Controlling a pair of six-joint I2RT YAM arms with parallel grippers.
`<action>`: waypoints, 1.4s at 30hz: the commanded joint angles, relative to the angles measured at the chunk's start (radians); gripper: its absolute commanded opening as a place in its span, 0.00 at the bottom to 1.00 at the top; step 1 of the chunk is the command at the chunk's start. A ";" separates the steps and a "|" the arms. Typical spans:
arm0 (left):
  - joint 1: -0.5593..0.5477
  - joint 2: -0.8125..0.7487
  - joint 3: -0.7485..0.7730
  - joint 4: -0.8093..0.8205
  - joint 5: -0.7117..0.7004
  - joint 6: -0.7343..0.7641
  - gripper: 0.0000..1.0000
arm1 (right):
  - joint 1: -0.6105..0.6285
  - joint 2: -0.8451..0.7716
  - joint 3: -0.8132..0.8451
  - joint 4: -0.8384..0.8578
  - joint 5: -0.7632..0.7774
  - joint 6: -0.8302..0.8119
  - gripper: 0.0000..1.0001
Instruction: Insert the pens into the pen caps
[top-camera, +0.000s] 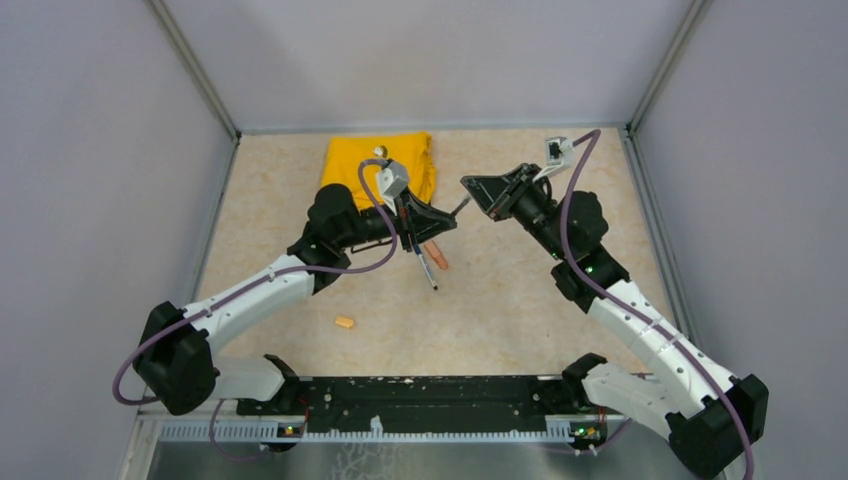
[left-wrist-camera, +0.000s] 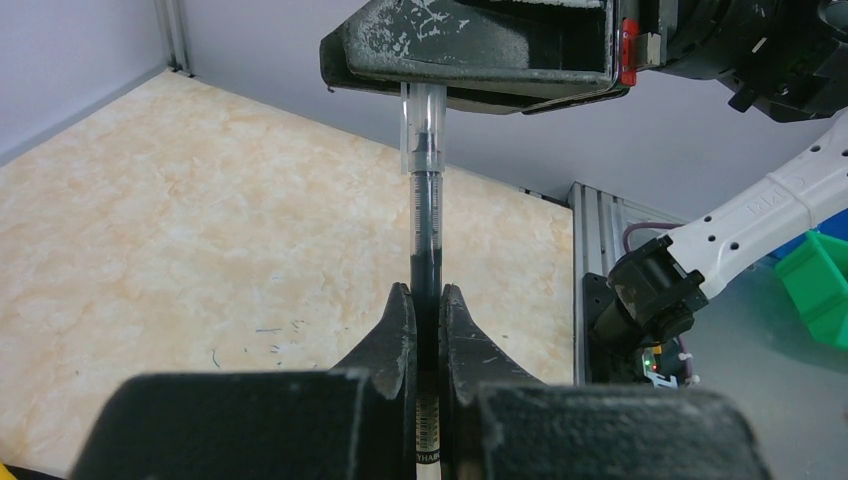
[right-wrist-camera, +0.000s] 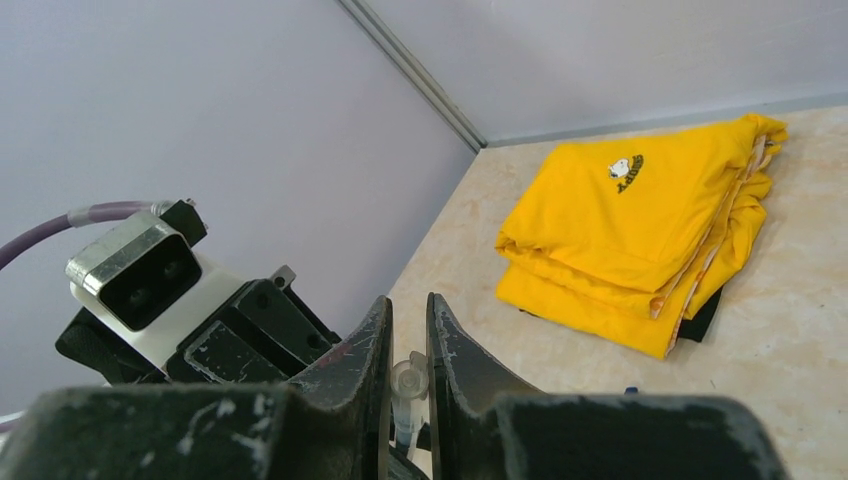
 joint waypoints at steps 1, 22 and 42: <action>-0.003 -0.004 0.036 0.013 0.024 0.013 0.00 | 0.010 0.023 0.039 0.007 -0.066 -0.057 0.00; -0.001 -0.066 0.005 0.047 -0.032 0.041 0.00 | 0.176 0.034 -0.112 -0.070 0.007 -0.075 0.00; 0.009 -0.063 0.033 0.033 -0.027 0.071 0.00 | 0.398 0.015 -0.292 -0.064 0.132 -0.002 0.00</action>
